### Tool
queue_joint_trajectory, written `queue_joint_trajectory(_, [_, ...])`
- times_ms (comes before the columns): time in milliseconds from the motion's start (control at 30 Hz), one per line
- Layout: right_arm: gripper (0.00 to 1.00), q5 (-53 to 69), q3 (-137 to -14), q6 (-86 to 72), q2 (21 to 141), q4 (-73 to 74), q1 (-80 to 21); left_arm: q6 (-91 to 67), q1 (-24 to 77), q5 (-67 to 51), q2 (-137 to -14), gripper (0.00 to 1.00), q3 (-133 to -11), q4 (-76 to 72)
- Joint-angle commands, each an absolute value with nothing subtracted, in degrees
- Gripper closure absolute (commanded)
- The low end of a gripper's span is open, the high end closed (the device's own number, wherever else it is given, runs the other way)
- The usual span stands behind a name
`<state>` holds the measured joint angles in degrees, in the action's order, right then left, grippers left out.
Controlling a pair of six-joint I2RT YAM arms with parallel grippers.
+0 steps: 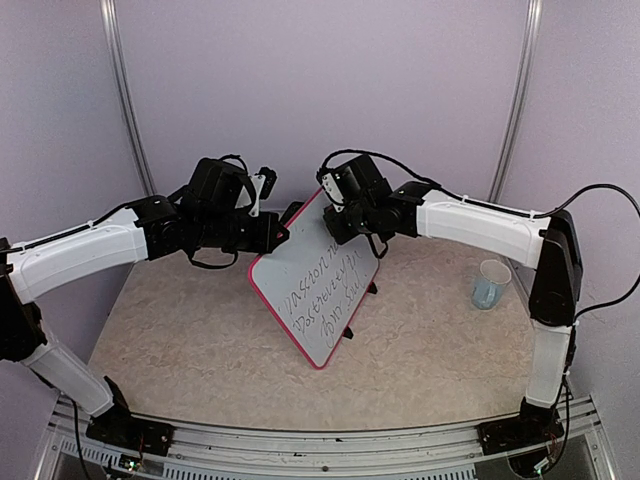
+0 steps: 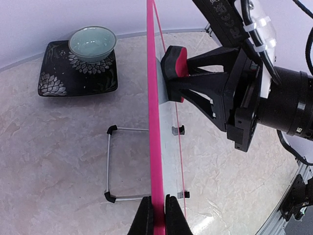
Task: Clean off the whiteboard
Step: Erase the whiteboard at the center of the board.
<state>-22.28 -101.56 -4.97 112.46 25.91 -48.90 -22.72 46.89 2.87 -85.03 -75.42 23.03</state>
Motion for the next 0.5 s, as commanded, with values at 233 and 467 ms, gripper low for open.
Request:
queue_joint_trajectory(233, [0.72,-14.3,-107.7,-3.6,113.8,26.2,-49.1,-17.2,49.0,-5.3,-83.8,1.00,-75.0,23.3])
queue_joint_trajectory(467, [0.72,-17.1,-113.8,-3.1,117.9,29.7,-49.1,-17.1,49.0,-5.5,-84.3,1.00,-75.4,23.4])
